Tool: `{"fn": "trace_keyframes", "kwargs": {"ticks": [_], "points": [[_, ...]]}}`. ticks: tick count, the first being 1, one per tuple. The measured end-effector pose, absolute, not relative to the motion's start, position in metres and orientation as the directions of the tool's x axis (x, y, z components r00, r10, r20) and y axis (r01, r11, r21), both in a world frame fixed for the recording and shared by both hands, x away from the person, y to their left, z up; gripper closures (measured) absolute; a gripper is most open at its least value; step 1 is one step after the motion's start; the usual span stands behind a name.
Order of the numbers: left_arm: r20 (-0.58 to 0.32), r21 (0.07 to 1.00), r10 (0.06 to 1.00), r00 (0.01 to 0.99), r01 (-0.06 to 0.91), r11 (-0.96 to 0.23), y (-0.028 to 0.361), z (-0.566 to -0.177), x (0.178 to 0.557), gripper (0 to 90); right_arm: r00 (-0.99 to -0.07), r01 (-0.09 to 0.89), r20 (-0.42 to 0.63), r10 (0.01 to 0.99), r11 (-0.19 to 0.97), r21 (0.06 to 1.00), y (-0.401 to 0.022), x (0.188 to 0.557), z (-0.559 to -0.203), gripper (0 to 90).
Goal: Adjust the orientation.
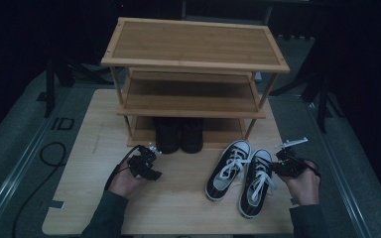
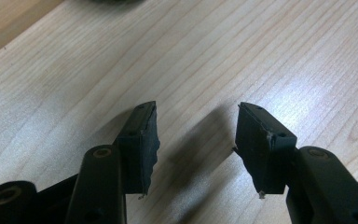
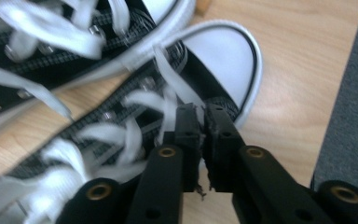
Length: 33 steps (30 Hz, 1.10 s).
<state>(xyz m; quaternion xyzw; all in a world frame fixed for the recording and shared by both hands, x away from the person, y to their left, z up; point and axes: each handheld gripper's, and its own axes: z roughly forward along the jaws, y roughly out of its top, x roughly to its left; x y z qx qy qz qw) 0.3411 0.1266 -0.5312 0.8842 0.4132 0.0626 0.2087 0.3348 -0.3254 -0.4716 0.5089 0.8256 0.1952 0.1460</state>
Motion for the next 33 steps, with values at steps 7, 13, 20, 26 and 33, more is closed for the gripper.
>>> {"fn": "trace_keyframes", "kwargs": {"ticks": [7, 13, 20, 26, 33], "points": [[-0.053, 0.44, 0.736, 0.674, 0.678, -0.589, 0.117, -0.529, 0.34, 52.9, -0.425, 0.801, -0.043, 0.904, 0.398, 0.447, -0.337, 0.321, -0.481, 89.9], [-0.054, 0.44, 0.723, 0.689, 0.666, -0.602, 0.111, -0.529, 0.339, 52.9, -0.425, 0.817, -0.041, 0.904, 0.402, 0.414, -0.343, 0.309, -0.493, 90.0], [-0.057, 0.439, 0.722, 0.689, 0.667, -0.602, 0.112, -0.529, 0.339, 52.7, -0.433, 0.831, -0.012, 0.901, 0.405, 0.383, -0.342, 0.298, -0.511, 90.0], [-0.056, 0.438, 0.717, 0.695, 0.662, -0.608, 0.111, -0.529, 0.339, 52.8, -0.435, 0.837, -0.002, 0.9, 0.405, 0.369, -0.341, 0.297, -0.519, 90.0], [-0.057, 0.454, 0.701, 0.711, 0.643, -0.617, 0.101, -0.528, 0.337, 55.8, -0.427, 0.839, 0.008, 0.904, 0.393, 0.377, -0.343, 0.296, -0.521, 90.0]]}}
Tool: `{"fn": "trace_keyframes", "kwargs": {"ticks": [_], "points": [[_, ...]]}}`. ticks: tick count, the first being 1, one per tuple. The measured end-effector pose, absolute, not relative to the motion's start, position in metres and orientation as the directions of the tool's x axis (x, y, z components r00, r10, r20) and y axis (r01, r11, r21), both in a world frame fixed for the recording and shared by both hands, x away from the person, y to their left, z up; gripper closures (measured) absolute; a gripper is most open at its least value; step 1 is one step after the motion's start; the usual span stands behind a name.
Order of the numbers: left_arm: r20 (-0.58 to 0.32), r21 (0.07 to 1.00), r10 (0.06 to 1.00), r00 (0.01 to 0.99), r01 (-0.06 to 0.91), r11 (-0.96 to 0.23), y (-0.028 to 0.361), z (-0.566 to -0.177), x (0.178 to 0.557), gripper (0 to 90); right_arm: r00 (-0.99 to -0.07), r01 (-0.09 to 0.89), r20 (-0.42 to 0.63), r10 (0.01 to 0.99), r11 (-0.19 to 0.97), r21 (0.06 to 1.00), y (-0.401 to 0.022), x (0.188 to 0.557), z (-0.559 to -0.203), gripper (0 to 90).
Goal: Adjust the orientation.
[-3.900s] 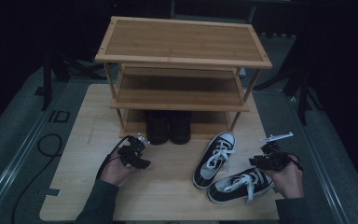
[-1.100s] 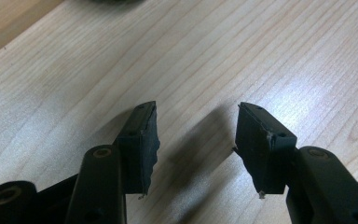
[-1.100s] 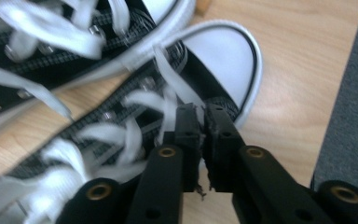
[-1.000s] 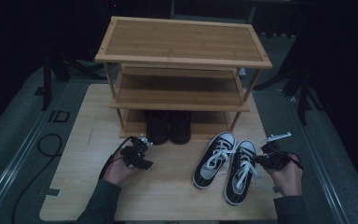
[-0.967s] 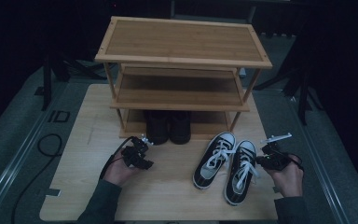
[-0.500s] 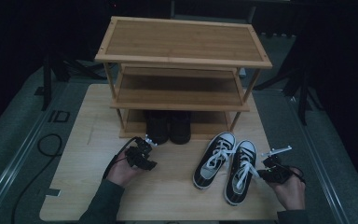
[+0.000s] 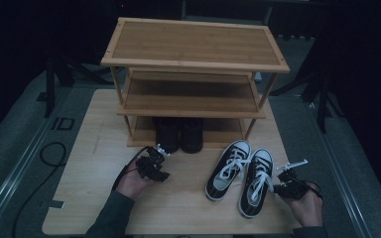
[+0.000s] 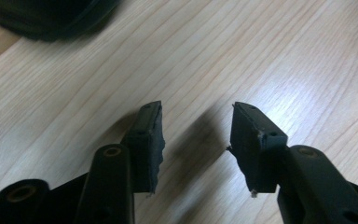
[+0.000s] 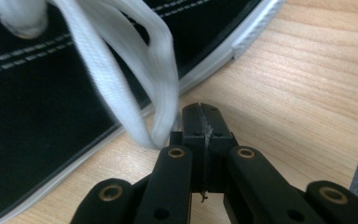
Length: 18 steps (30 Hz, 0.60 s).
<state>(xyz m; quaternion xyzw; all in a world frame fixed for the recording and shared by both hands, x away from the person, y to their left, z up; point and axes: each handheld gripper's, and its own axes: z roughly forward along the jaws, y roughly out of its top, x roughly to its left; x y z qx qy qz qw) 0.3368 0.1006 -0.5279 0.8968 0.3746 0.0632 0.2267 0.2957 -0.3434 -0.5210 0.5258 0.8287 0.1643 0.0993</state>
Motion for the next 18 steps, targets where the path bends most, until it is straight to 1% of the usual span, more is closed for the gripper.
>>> {"fn": "trace_keyframes", "kwargs": {"ticks": [4, 5, 6, 10, 14, 15, 18], "points": [[-0.044, 0.469, 0.679, 0.733, 0.615, -0.634, 0.09, -0.526, 0.335, 63.2, -0.413, 0.845, 0.013, 0.91, 0.378, 0.379, -0.346, 0.294, -0.522, 90.0], [-0.046, 0.472, 0.664, 0.746, 0.602, -0.644, 0.083, -0.526, 0.334, 63.2, -0.41, 0.845, 0.012, 0.912, 0.375, 0.38, -0.347, 0.294, -0.522, 90.0], [-0.051, 0.475, 0.658, 0.751, 0.598, -0.646, 0.08, -0.526, 0.334, 67.4, -0.407, 0.846, 0.012, 0.913, 0.372, 0.383, -0.349, 0.294, -0.521, 90.0], [-0.044, 0.478, 0.625, 0.78, 0.565, -0.672, 0.064, -0.527, 0.332, 74.2, -0.398, 0.843, 0.006, 0.918, 0.363, 0.398, -0.352, 0.295, -0.517, 90.0], [-0.035, 0.481, 0.606, 0.795, 0.545, -0.687, 0.05, -0.529, 0.332, 77.8, -0.388, 0.839, 0.001, 0.922, 0.353, 0.415, -0.354, 0.296, -0.511, 90.0], [-0.022, 0.469, 0.594, 0.805, 0.533, -0.704, 0.047, -0.53, 0.333, 79.6, -0.386, 0.839, 0.001, 0.923, 0.351, 0.416, -0.354, 0.296, -0.511, 90.0], [-0.021, 0.47, 0.591, 0.807, 0.53, -0.706, 0.041, -0.533, 0.335, 84.5, -0.383, 0.836, -0.001, 0.924, 0.348, 0.424, -0.355, 0.298, -0.508, 90.0]]}}
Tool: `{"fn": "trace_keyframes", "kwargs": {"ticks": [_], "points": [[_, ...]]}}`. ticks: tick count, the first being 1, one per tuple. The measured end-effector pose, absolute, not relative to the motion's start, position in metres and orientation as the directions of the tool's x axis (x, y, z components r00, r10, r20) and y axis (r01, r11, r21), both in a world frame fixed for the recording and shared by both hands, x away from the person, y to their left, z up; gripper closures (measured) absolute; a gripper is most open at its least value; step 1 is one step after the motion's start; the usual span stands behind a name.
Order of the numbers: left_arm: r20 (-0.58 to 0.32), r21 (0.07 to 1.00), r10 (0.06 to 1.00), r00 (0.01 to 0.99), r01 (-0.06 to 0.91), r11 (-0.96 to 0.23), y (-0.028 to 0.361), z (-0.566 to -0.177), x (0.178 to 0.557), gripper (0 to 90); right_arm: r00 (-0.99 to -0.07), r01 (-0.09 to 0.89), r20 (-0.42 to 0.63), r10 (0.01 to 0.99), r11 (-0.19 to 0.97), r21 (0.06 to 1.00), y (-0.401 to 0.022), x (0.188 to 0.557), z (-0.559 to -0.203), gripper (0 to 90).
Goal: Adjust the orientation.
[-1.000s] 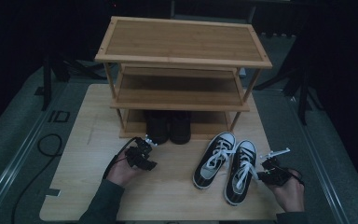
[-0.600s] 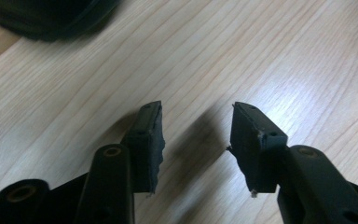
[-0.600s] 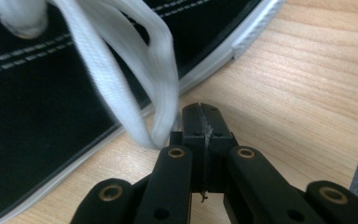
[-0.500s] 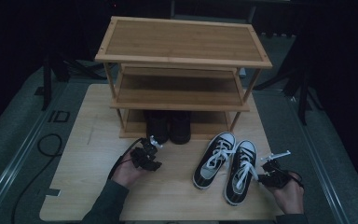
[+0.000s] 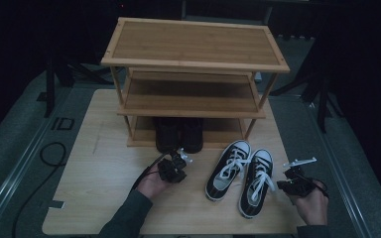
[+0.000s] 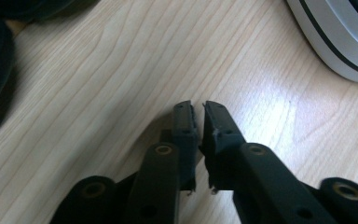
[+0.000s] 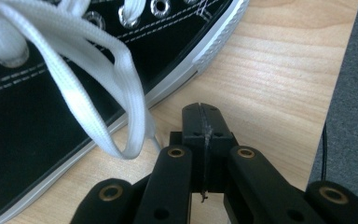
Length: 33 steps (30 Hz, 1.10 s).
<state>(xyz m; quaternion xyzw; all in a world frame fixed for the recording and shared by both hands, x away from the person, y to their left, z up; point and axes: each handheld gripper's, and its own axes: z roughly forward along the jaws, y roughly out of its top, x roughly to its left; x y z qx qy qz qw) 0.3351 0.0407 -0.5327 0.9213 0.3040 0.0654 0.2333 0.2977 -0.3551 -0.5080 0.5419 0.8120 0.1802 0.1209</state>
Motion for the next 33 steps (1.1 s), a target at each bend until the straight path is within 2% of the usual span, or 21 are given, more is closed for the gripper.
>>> {"fn": "trace_keyframes", "kwargs": {"ticks": [4, 24, 28, 33], "points": [[-0.024, 0.471, 0.575, 0.817, 0.517, -0.715, 0.033, -0.534, 0.338, 89.5, -0.384, 0.833, -0.004, 0.923, 0.348, 0.43, -0.355, 0.299, -0.506, 90.0], [0.011, 0.461, 0.451, 0.892, 0.396, -0.794, -0.025, -0.533, 0.332, 89.5, -0.385, 0.829, -0.011, 0.923, 0.351, 0.435, -0.356, 0.304, -0.499, 90.0], [0.054, 0.453, 0.445, 0.894, 0.375, -0.809, -0.033, -0.532, 0.331, 89.3, -0.39, 0.829, -0.013, 0.921, 0.357, 0.429, -0.355, 0.304, -0.499, 90.0], [0.058, 0.459, 0.45, 0.891, 0.377, -0.805, -0.036, -0.533, 0.335, 89.4, -0.39, 0.829, -0.014, 0.921, 0.357, 0.431, -0.355, 0.304, -0.498, 90.0]]}}
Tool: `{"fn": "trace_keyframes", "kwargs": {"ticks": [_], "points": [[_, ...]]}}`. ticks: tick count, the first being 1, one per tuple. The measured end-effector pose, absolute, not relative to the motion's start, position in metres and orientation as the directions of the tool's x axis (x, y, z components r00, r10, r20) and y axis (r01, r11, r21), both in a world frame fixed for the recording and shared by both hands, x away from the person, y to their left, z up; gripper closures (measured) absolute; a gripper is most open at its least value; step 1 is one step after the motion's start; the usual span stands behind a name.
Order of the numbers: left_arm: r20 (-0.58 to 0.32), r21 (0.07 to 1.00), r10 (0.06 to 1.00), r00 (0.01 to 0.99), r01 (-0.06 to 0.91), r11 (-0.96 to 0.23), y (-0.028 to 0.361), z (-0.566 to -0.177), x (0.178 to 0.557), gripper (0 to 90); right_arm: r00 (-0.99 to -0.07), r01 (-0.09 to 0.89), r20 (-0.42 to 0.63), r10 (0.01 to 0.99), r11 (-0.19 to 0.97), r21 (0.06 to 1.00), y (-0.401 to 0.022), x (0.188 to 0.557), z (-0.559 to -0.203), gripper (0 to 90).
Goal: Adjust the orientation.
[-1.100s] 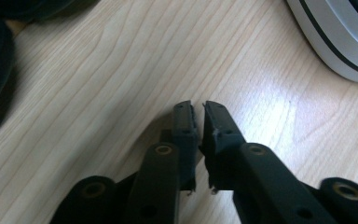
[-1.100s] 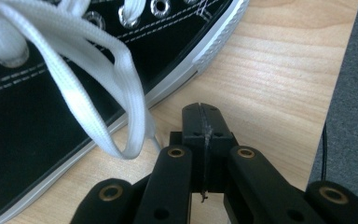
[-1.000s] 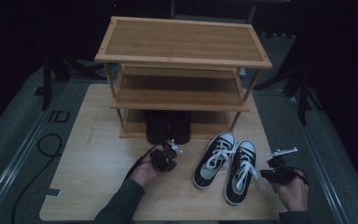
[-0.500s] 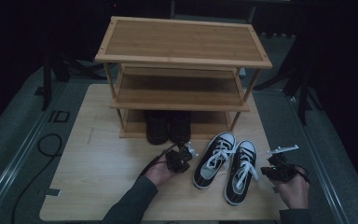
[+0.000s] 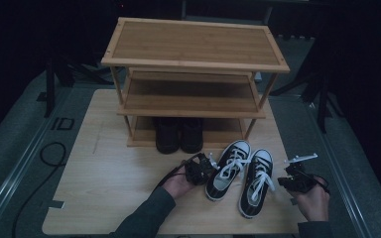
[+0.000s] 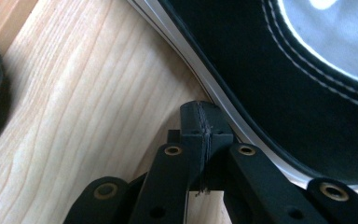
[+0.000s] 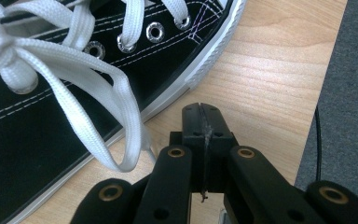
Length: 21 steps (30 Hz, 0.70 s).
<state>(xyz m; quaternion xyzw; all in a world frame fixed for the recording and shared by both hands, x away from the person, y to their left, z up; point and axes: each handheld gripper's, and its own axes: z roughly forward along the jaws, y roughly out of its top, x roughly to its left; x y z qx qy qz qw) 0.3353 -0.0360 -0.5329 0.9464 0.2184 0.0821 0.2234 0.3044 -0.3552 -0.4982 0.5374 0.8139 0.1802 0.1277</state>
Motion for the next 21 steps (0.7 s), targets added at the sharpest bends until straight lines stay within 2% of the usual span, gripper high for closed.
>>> {"fn": "trace_keyframes", "kwargs": {"ticks": [9, 15, 18, 21], "points": [[0.062, 0.433, 0.443, 0.894, 0.376, -0.819, -0.041, -0.53, 0.339, 90.0, -0.393, 0.83, -0.016, 0.919, 0.363, 0.424, -0.353, 0.306, -0.497, 90.0], [0.034, 0.428, 0.373, 0.927, 0.324, -0.844, -0.054, -0.53, 0.331, 90.0, -0.401, 0.823, -0.024, 0.916, 0.371, 0.431, -0.349, 0.309, -0.492, 90.0], [0.057, 0.418, 0.346, 0.936, 0.292, -0.86, -0.063, -0.53, 0.324, 90.0, -0.406, 0.818, -0.028, 0.913, 0.377, 0.434, -0.348, 0.31, -0.491, 90.0], [0.022, 0.42, 0.327, 0.945, 0.288, -0.861, -0.066, -0.53, 0.322, 90.0, -0.405, 0.819, -0.027, 0.914, 0.376, 0.434, -0.348, 0.31, -0.49, 90.0]]}}
